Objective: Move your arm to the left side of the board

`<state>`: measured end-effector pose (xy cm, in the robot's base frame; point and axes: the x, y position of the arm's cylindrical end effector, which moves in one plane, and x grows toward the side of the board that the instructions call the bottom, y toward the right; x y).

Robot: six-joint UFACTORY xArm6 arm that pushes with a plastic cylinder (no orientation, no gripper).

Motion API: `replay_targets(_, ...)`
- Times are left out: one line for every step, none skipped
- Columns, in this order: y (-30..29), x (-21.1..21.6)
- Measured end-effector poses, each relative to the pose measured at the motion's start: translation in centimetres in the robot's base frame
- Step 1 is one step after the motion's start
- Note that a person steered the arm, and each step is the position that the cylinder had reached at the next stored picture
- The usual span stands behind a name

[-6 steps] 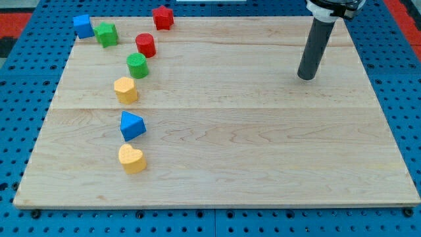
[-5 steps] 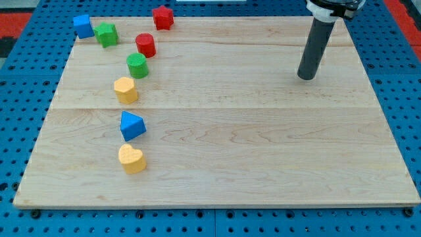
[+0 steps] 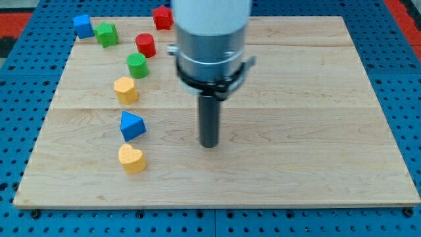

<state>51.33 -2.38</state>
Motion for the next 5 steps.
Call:
replay_targets(-2.7, -0.1)
replay_targets(-3.3, -0.1)
replay_targets(-1.8, -4.6)
replay_targets(-1.8, -13.0)
replay_targets(-1.8, -18.8)
